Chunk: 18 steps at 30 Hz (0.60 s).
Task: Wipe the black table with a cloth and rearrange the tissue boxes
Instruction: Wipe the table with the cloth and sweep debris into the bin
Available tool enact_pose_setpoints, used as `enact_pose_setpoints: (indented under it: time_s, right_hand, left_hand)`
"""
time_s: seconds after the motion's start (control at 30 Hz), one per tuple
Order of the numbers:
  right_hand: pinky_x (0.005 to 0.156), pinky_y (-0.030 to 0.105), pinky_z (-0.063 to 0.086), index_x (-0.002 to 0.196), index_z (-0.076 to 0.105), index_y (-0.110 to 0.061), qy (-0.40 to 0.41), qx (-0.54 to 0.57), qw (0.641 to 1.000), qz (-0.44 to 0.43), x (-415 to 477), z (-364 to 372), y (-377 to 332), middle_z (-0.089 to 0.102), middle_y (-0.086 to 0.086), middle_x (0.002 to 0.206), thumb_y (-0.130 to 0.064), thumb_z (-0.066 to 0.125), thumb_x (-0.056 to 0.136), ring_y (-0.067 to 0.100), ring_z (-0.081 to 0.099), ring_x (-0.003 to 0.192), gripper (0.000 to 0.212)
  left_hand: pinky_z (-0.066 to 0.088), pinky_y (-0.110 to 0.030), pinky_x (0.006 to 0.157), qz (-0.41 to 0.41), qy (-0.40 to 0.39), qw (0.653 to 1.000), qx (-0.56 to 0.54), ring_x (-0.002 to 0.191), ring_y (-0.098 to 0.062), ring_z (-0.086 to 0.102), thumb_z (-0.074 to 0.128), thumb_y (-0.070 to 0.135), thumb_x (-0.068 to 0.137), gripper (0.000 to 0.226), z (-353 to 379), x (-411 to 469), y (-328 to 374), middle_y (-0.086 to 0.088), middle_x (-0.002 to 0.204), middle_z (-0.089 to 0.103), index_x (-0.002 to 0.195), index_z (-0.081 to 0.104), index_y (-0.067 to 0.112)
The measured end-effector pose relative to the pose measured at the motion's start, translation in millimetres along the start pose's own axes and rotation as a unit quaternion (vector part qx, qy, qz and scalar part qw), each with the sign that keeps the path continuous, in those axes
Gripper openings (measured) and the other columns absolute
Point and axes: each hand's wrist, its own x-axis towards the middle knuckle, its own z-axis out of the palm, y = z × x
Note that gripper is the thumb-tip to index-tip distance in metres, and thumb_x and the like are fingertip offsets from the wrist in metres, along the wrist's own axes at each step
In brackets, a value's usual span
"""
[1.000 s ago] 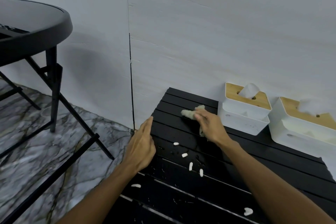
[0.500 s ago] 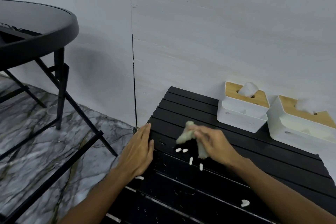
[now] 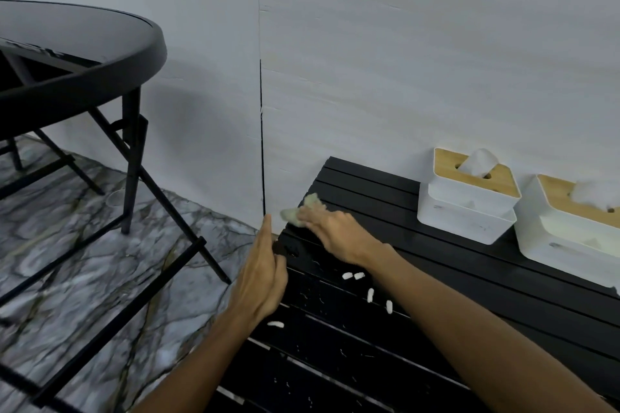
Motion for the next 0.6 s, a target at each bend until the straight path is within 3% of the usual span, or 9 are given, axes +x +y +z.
enact_pose_setpoints:
  time_s: [0.13, 0.23, 0.3, 0.37, 0.47, 0.53, 0.6]
  right_hand:
    - [0.106, 0.053, 0.049, 0.145, 0.050, -0.023, -0.077, -0.035, 0.986, -0.142, -31.6, -5.1, -7.8, 0.048, 0.000, 0.155, -0.030, 0.041, 0.108, 0.024, 0.046, 0.142, 0.039]
    - [0.114, 0.048, 0.043, 0.145, 0.053, -0.019, -0.117, -0.025, 0.975, -0.188, -57.9, -14.2, -16.7, 0.043, -0.002, 0.158, -0.028, 0.042, 0.108, 0.016, 0.033, 0.149, 0.039]
    - [0.116, 0.044, 0.041, 0.141, 0.058, -0.014, -0.131, 0.012, 0.973, -0.191, -73.0, -28.2, -20.2, 0.051, 0.000, 0.153, -0.026, 0.045, 0.108, 0.017, 0.041, 0.146, 0.037]
    - [0.115, 0.037, 0.042, 0.132, 0.065, -0.013, -0.119, 0.061, 0.979, -0.154, -83.8, -48.3, -16.0, 0.060, -0.001, 0.144, -0.025, 0.045, 0.108, 0.015, 0.051, 0.138, 0.033]
    - [0.108, 0.037, 0.049, 0.131, 0.066, -0.019, -0.037, 0.074, 0.993, -0.081, -87.5, -77.2, 5.6, 0.066, -0.003, 0.137, -0.047, 0.039, 0.106, 0.013, 0.059, 0.130, 0.046]
    - [0.109, 0.041, 0.048, 0.137, 0.062, -0.021, -0.011, 0.052, 0.998, -0.039, -86.5, -76.5, 29.6, 0.062, -0.003, 0.142, -0.050, 0.040, 0.104, 0.014, 0.057, 0.133, 0.049]
    - [0.116, 0.046, 0.040, 0.145, 0.053, -0.026, -0.034, 0.045, 0.998, 0.018, -88.8, -63.2, 45.6, 0.047, -0.004, 0.155, -0.064, 0.035, 0.099, 0.015, 0.044, 0.143, 0.062]
  left_hand:
    - [0.020, -0.022, 0.114, 0.009, -0.005, 0.998, -0.054, 0.139, 0.002, 0.020, 0.038, 0.010, 0.099, 0.071, -4.2, 1.3, 10.2, 0.012, 0.161, 0.012, 0.156, -0.001, 0.030]
    - [0.018, -0.023, 0.114, 0.021, -0.018, 0.999, -0.031, 0.144, -0.007, 0.023, 0.037, 0.013, 0.099, 0.069, -5.7, -1.8, 11.6, 0.008, 0.163, 0.011, 0.156, 0.002, 0.033]
    - [0.016, -0.021, 0.113, 0.031, -0.028, 0.999, -0.014, 0.146, -0.010, 0.022, 0.038, 0.013, 0.098, 0.068, -7.3, -5.5, 13.0, 0.007, 0.163, 0.014, 0.155, 0.005, 0.032]
    - [0.017, -0.020, 0.112, 0.047, -0.033, 0.998, 0.001, 0.146, -0.009, 0.022, 0.038, 0.015, 0.097, 0.068, -8.8, -8.6, 15.2, 0.006, 0.162, 0.017, 0.156, 0.008, 0.030]
    - [0.017, -0.018, 0.110, 0.062, -0.045, 0.997, 0.019, 0.141, -0.003, 0.024, 0.039, 0.010, 0.097, 0.068, -11.0, -10.3, 16.2, 0.004, 0.161, 0.021, 0.156, 0.010, 0.026]
    - [0.018, -0.018, 0.113, 0.071, -0.049, 0.996, 0.027, 0.138, 0.002, 0.024, 0.037, 0.013, 0.096, 0.067, -11.4, -10.3, 15.6, 0.005, 0.160, 0.024, 0.156, 0.012, 0.024]
    - [0.021, -0.027, 0.117, 0.077, -0.061, 0.994, 0.038, 0.142, -0.003, 0.026, 0.032, 0.023, 0.092, 0.067, -10.8, -10.3, 14.4, 0.007, 0.160, 0.026, 0.156, 0.013, 0.026]
